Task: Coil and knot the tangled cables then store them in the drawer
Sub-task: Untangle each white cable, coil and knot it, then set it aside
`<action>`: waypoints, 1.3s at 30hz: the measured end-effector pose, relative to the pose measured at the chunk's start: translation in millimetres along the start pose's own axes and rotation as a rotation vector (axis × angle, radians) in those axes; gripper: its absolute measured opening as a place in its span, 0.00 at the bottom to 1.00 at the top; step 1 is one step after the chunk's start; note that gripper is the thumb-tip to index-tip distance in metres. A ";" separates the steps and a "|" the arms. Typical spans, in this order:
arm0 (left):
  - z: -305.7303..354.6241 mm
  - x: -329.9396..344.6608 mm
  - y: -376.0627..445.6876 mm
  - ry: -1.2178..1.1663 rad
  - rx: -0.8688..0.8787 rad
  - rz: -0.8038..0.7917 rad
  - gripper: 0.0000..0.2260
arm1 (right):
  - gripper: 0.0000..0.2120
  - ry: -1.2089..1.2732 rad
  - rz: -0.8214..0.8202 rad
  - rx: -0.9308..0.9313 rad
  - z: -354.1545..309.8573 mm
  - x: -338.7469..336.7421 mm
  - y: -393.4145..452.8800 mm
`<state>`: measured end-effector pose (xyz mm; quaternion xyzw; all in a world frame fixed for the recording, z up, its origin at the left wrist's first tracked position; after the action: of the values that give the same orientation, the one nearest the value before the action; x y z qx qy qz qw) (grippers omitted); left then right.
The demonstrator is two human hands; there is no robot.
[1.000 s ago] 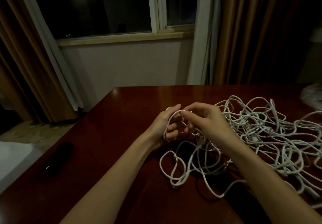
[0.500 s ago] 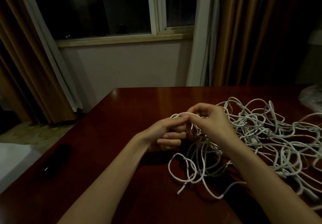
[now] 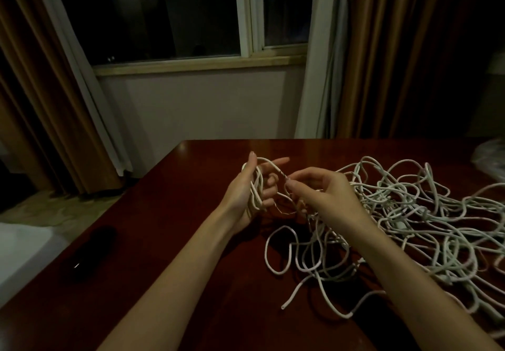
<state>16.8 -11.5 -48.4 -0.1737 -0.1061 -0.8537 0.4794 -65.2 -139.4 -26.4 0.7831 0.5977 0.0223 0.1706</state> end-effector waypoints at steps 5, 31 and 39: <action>1.2 6.4 -4.2 -0.151 -0.015 -0.027 0.25 | 0.02 -0.124 0.070 -0.118 4.8 2.5 -0.5; -4.1 3.1 -1.5 -0.023 0.047 0.136 0.25 | 0.07 -0.509 -0.130 -0.384 -3.3 15.6 -9.3; -7.6 17.6 -14.6 0.504 0.073 0.125 0.21 | 0.08 -0.579 -0.122 -0.420 1.5 22.4 -12.0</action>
<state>-5.6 -20.4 -48.6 0.0554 -0.0030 -0.8343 0.5485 -69.6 -115.9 -35.1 0.6678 0.5526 -0.0884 0.4908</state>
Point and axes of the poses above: each hand's wrist, its own y-axis towards the middle knuckle, its own x-axis out of the palm, z = x × y, the point moved 3 cm from there along y, towards the middle knuckle, and after that the axes turned 5 degrees about z, right-handed, at the moved point
